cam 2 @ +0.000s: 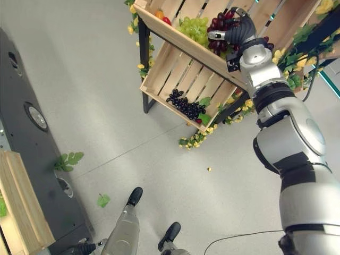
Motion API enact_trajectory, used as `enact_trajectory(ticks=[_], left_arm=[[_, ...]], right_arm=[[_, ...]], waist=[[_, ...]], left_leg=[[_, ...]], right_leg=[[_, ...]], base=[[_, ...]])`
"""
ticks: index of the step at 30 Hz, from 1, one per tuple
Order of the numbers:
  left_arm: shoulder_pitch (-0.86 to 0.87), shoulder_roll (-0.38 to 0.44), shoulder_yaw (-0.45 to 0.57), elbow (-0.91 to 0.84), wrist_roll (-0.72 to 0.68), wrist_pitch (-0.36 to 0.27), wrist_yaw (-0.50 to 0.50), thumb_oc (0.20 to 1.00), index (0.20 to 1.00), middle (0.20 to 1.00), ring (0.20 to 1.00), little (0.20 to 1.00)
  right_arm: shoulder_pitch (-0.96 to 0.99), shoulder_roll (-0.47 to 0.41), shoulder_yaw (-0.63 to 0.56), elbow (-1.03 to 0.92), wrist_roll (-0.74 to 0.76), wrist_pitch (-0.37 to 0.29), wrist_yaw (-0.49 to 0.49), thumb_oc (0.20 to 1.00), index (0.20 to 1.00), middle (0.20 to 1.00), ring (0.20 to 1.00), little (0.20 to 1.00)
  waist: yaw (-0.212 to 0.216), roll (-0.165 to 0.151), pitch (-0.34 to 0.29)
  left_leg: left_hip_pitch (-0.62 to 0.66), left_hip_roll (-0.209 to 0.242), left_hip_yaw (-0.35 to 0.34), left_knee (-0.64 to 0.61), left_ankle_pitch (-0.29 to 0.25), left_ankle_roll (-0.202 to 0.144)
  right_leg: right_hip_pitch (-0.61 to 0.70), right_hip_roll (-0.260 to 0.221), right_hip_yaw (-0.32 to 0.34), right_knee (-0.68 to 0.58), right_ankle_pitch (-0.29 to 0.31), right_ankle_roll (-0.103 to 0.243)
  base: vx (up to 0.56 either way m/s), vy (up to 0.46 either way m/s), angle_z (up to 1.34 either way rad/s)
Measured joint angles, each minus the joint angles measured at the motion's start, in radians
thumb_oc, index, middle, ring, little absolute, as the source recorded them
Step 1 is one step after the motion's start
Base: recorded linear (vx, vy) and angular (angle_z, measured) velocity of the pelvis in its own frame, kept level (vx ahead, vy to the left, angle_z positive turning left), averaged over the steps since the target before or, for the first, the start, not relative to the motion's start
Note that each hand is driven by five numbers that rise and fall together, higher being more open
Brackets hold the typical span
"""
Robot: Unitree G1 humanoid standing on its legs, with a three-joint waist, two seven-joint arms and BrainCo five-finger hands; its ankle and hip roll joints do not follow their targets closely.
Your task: Pick up the fruits from the basket on one side to the basket on the other side
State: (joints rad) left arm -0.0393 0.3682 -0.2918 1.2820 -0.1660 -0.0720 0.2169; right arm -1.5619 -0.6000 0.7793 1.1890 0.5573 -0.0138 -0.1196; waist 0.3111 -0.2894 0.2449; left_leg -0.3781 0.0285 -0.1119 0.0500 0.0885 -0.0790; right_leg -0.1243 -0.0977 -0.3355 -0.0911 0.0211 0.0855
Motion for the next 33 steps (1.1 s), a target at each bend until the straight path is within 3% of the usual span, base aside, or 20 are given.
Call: enact_trajectory(ticks=[6, 15, 22, 27, 33], left_arm=[[-0.002, 0.006, 0.001, 0.002, 0.000, 0.006, 0.000, 1.000, 1.000, 1.000, 1.000, 1.000], [-0.002, 0.004, 0.040, 0.000, 0.000, 0.018, 0.002, 1.000, 1.000, 1.000, 1.000, 1.000], [0.002, -0.012, 0.082, -0.004, 0.027, 0.025, 0.008, 1.000, 1.000, 1.000, 1.000, 1.000], [0.014, -0.029, 0.123, -0.009, 0.036, 0.038, 0.010, 1.000, 1.000, 1.000, 1.000, 1.000], [0.028, -0.053, 0.166, -0.022, 0.075, 0.042, 0.009, 1.000, 1.000, 1.000, 1.000, 1.000]], right_arm=[[0.000, -0.004, 0.000, -0.100, 0.004, -0.001, 0.000, 1.000, 1.000, 1.000, 1.000, 1.000], [0.211, -0.061, -0.157, -0.443, 0.074, -0.033, -0.002, 1.000, 1.000, 1.000, 1.000, 1.000], [0.538, -0.133, -0.352, -0.719, 0.096, -0.069, -0.008, 1.000, 1.000, 1.000, 1.000, 1.000], [0.723, -0.133, -0.423, -0.857, 0.093, -0.082, 0.002, 1.000, 1.000, 1.000, 1.000, 1.000], [0.976, -0.092, -0.549, -1.037, 0.049, -0.097, 0.018, 1.000, 1.000, 1.000, 1.000, 1.000]], waist=[[-0.020, -0.010, -0.004], [-0.049, -0.032, -0.020], [-0.056, -0.032, -0.021], [-0.066, -0.030, -0.021], [-0.080, 0.000, -0.034]], left_leg=[[0.000, 0.000, 0.000, 0.001, 0.000, 0.000], [0.037, 0.000, 0.024, -0.006, -0.001, 0.001], [0.056, 0.000, 0.041, -0.009, 0.000, 0.002], [0.070, -0.001, 0.052, -0.011, 0.005, 0.009], [0.097, -0.003, 0.054, -0.027, 0.003, 0.008]], right_leg=[[0.000, 0.000, 0.001, 0.000, 0.002, 0.000], [0.018, -0.005, 0.019, 0.000, 0.017, 0.003], [0.026, -0.010, 0.040, 0.000, 0.024, 0.003], [0.035, -0.012, 0.050, 0.000, 0.025, 0.003], [0.053, -0.015, 0.053, 0.000, 0.024, 0.004]], base=[[0.00, 0.000, 0.00], [-0.02, 0.021, -0.09], [-0.01, 0.015, -0.06], [-0.01, 0.007, -0.05], [0.00, 0.005, -0.01]])
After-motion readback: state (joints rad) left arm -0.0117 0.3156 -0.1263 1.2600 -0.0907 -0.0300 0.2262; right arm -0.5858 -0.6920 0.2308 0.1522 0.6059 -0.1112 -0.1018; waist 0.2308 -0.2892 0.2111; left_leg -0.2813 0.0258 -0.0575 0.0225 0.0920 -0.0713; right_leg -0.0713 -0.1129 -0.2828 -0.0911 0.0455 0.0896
